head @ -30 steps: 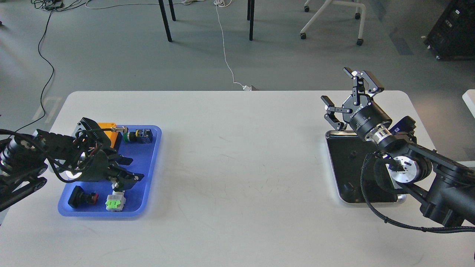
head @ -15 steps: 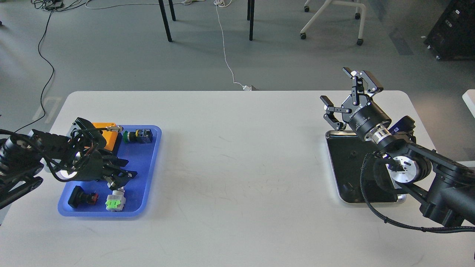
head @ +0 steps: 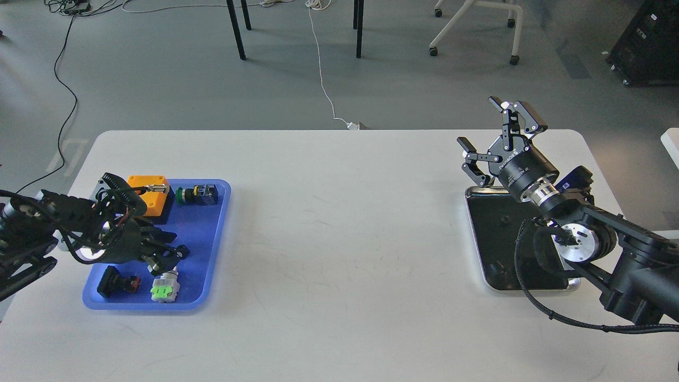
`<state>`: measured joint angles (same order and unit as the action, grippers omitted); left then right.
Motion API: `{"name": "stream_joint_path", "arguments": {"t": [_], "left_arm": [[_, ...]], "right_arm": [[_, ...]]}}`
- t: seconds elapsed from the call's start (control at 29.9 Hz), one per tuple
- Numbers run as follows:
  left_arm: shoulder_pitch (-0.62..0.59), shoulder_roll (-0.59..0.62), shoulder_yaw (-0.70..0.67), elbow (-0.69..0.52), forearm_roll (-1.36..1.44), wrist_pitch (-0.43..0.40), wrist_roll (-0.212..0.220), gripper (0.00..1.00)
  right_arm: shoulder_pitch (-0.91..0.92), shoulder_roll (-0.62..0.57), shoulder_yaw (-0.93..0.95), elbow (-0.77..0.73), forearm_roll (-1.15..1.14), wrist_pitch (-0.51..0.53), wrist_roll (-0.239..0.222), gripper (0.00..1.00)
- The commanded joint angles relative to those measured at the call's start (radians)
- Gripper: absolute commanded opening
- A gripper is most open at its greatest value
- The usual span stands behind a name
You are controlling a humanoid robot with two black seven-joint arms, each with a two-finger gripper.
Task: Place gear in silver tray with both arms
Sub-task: 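Lower the left gripper into the blue tray and grasp another black gear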
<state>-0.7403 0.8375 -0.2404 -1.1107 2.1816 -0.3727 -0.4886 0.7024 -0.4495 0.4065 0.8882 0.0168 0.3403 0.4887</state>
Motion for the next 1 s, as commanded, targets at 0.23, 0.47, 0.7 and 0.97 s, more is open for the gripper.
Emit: {"name": "stream_joint_path", "arguments": {"t": [0.23,0.47,0.7,0.97], "left_arm": [[-0.002,-0.006,0.013,0.022,0.0,0.0,0.0,0.37],[-0.002,-0.012,0.013,0.035,0.0,0.0,0.0,0.32],[-0.002,-0.012,0.013,0.035,0.0,0.0,0.0,0.31],[-0.004,-0.012,0.012,0.035,0.0,0.0,0.0,0.16]], "right_arm": [[0.0,-0.002,0.0,0.0,0.0,-0.001,0.0,0.96],[-0.001,-0.002,0.0,0.0,0.0,0.0,0.0,0.96],[-0.001,-0.002,-0.001,0.0,0.0,0.0,0.0,0.96],[-0.001,-0.002,0.0,0.0,0.0,0.003,0.0,0.96]]}}
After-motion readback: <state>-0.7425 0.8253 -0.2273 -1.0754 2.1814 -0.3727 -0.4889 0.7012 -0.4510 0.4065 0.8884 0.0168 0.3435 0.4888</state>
